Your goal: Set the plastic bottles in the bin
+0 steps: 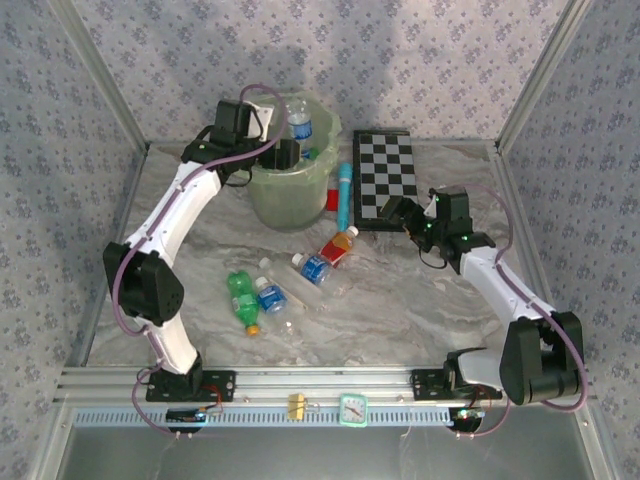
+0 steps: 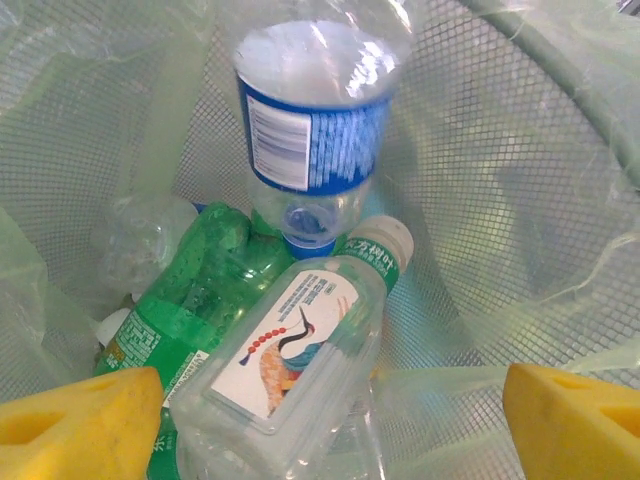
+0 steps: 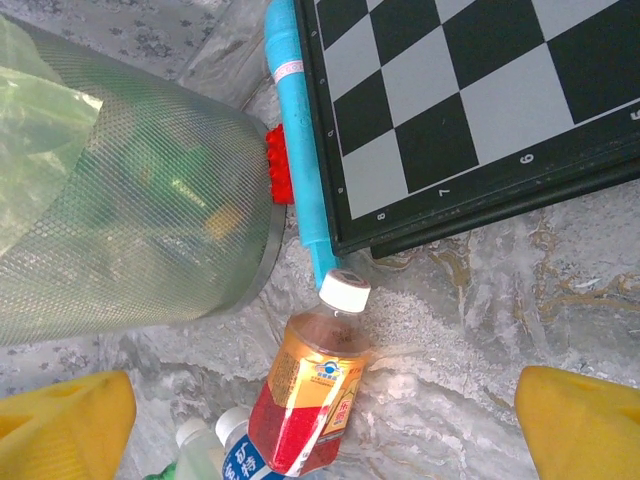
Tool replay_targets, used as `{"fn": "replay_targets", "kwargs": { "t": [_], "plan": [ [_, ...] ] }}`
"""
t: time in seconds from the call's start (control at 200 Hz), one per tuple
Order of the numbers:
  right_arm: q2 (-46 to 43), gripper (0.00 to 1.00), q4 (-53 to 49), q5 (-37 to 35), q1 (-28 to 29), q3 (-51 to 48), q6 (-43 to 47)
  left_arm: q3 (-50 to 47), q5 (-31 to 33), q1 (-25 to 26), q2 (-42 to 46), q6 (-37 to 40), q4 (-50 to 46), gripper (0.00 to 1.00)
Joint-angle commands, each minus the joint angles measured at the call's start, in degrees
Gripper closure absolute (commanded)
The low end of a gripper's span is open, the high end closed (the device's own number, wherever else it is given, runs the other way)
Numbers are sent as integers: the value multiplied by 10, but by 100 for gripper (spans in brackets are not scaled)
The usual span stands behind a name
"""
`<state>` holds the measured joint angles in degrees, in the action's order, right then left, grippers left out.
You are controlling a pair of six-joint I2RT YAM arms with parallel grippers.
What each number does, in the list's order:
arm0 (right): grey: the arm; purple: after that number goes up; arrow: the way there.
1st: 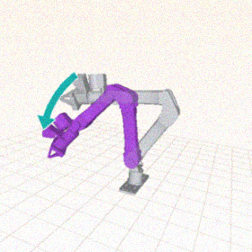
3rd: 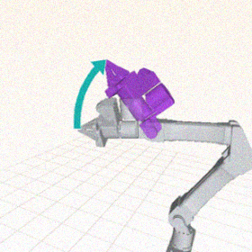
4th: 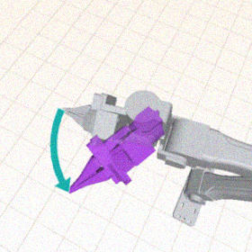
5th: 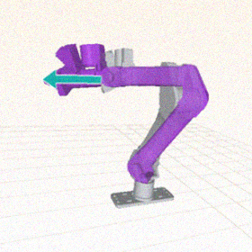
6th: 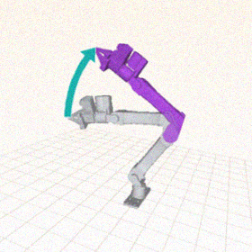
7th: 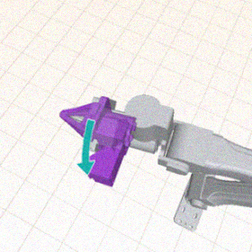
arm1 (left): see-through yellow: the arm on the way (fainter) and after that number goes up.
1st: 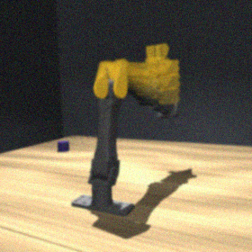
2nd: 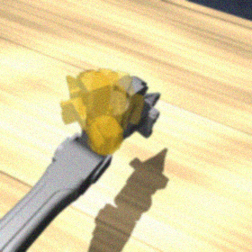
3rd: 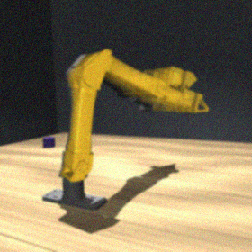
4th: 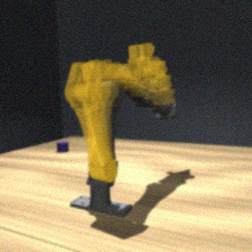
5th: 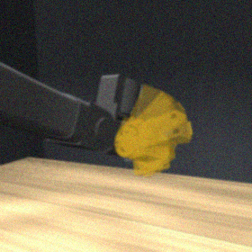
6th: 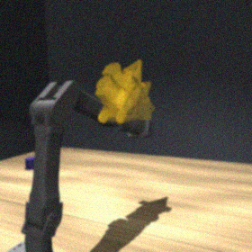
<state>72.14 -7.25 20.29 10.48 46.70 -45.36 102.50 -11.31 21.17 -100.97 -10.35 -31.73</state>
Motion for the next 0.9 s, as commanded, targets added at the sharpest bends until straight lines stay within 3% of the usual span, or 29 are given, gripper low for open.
{"fn": "replay_targets", "kwargs": {
  "t": [0.0,0.165,0.39,0.894],
  "plan": [
    [-10,1,11,-33,23,-5,26,-19,-5,1,66,-13,43,10],
    [6,0,1,-91,70,17,56,-88,3,1,138,-31,109,7],
    [82,0,-81,-99,96,101,64,-208,38,1,234,-57,178,4],
    [202,0,8,-91,152,100,-8,-482,105,-1,356,-148,255,0]
  ]
}}
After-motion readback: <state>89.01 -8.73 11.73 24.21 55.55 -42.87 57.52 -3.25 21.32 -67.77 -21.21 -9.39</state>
